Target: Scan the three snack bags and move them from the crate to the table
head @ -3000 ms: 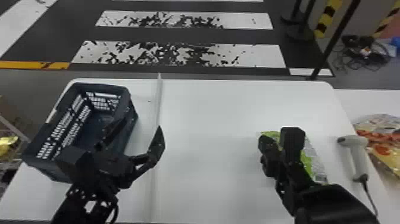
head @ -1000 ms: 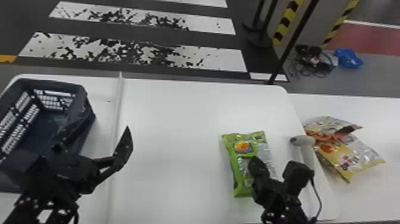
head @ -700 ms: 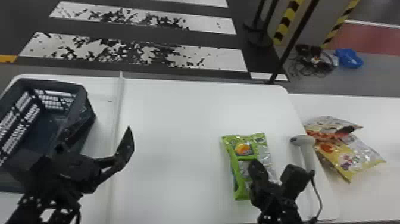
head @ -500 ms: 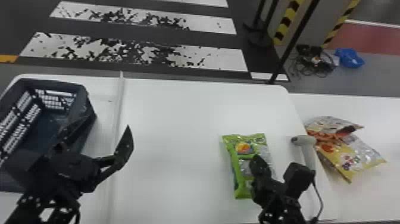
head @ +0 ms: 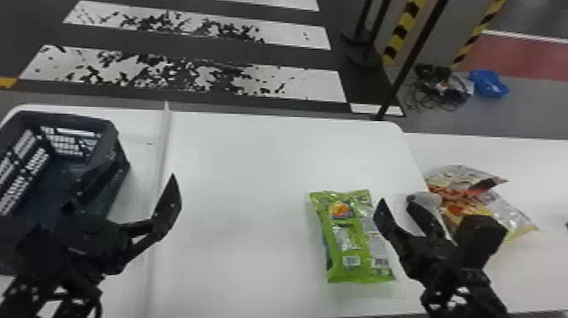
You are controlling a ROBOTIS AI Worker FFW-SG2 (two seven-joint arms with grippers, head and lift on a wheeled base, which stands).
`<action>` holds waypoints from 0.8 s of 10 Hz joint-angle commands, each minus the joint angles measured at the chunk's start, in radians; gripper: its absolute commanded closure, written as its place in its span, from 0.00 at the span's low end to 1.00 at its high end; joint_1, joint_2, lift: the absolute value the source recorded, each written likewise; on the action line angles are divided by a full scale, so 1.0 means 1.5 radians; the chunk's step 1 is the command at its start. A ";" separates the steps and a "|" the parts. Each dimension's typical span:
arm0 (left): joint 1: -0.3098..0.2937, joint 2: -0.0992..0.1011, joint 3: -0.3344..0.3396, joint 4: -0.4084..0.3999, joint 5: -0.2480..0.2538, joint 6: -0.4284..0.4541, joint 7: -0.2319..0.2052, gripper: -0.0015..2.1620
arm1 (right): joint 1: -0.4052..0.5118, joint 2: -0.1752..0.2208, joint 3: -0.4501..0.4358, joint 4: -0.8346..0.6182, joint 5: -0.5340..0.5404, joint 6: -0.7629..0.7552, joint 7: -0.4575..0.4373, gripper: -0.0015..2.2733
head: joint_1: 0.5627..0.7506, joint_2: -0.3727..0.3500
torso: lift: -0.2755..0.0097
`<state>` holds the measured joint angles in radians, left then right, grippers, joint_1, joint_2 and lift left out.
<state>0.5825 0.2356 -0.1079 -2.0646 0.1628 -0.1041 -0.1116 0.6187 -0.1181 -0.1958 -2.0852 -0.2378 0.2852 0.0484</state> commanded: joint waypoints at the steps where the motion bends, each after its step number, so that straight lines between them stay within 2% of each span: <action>1: 0.010 0.000 0.009 0.001 0.001 -0.017 0.000 0.01 | -0.006 -0.021 -0.059 0.035 0.009 -0.013 0.029 0.04 | 0.70 0.20 | 0.75; 3: 0.024 0.000 0.020 -0.001 0.000 -0.031 -0.002 0.01 | -0.050 -0.057 -0.105 0.129 0.010 -0.035 0.084 0.04 | 0.70 0.13 | 0.75; 5: 0.032 0.000 0.020 -0.004 -0.001 -0.033 -0.003 0.01 | -0.113 -0.076 -0.125 0.222 0.007 -0.021 0.139 0.04 | 0.70 0.05 | 0.75; 8: 0.041 0.001 0.017 -0.021 -0.012 -0.025 -0.003 0.01 | -0.202 -0.099 -0.140 0.332 0.003 0.049 0.195 0.04 | 0.70 0.03 | 0.75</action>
<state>0.6414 0.2371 -0.0821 -2.0889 0.1492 -0.1457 -0.1170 0.3373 -0.2609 -0.4049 -1.6122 -0.2351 0.3383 0.3465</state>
